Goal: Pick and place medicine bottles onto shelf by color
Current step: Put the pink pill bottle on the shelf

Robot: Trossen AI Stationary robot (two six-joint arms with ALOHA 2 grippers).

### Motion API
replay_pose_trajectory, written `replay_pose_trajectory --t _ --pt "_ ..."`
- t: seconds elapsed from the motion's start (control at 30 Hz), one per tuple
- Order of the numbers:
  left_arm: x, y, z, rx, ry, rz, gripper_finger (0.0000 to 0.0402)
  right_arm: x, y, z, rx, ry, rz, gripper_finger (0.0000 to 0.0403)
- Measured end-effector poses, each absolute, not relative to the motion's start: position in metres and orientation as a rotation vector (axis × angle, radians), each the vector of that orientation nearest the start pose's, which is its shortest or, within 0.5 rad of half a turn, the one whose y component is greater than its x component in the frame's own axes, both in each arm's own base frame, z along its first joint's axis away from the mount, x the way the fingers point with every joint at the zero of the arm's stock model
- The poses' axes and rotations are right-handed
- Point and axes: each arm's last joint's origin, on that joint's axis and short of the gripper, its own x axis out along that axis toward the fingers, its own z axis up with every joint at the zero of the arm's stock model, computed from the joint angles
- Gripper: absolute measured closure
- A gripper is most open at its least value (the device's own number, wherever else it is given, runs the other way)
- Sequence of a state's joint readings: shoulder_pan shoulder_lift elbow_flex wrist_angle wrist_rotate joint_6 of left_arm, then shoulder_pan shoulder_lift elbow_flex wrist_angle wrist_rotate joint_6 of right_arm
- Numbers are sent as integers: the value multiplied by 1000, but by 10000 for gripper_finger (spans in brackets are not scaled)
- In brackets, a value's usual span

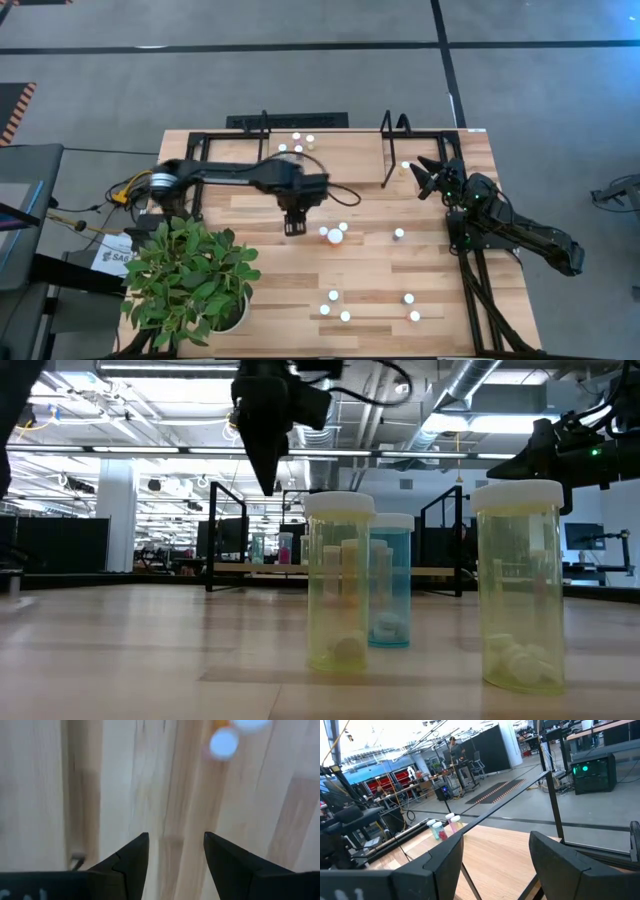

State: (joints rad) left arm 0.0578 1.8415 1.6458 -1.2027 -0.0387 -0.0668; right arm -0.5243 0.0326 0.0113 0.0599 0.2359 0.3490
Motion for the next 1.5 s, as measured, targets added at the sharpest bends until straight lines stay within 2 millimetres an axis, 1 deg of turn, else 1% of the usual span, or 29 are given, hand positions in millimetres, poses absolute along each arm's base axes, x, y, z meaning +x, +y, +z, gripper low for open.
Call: replay_pose_trajectory --t 0.1,0.2,0.3,0.37,0.53,0.63,0.77,0.9,1.03,1.27,1.43,1.5 --pt "343 17 265 -78 1203 133 225 82 -55 171 326 -171 -745 154" --pt "333 11 254 -67 1043 144 225 82 -55 171 326 -171 -745 154" --pt "328 6 248 -95 969 144 225 82 -55 171 326 -171 -745 154" --pt "328 2 245 -109 959 132 225 82 -55 171 327 -171 -745 154" --pt "335 -12 246 -91 902 120 225 82 -55 171 326 -171 -745 154" --pt "341 -22 239 -70 889 135 225 82 -55 171 326 -171 -745 154" --pt "351 -31 221 -20 918 109 225 82 -55 171 326 -172 -745 154" --pt "361 -32 204 -20 930 47 225 82 -55 171 326 -172 -745 154" --pt "366 -33 198 0 924 21 225 82 -55 170 326 -171 -745 154" --pt "367 -31 199 64 900 38 225 82 -55 171 326 -172 -745 154" --pt "361 -29 183 16 883 63 223 82 -55 171 326 -171 -745 154" --pt "362 -29 182 4 861 78 217 82 -55 170 326 -171 -745 154"
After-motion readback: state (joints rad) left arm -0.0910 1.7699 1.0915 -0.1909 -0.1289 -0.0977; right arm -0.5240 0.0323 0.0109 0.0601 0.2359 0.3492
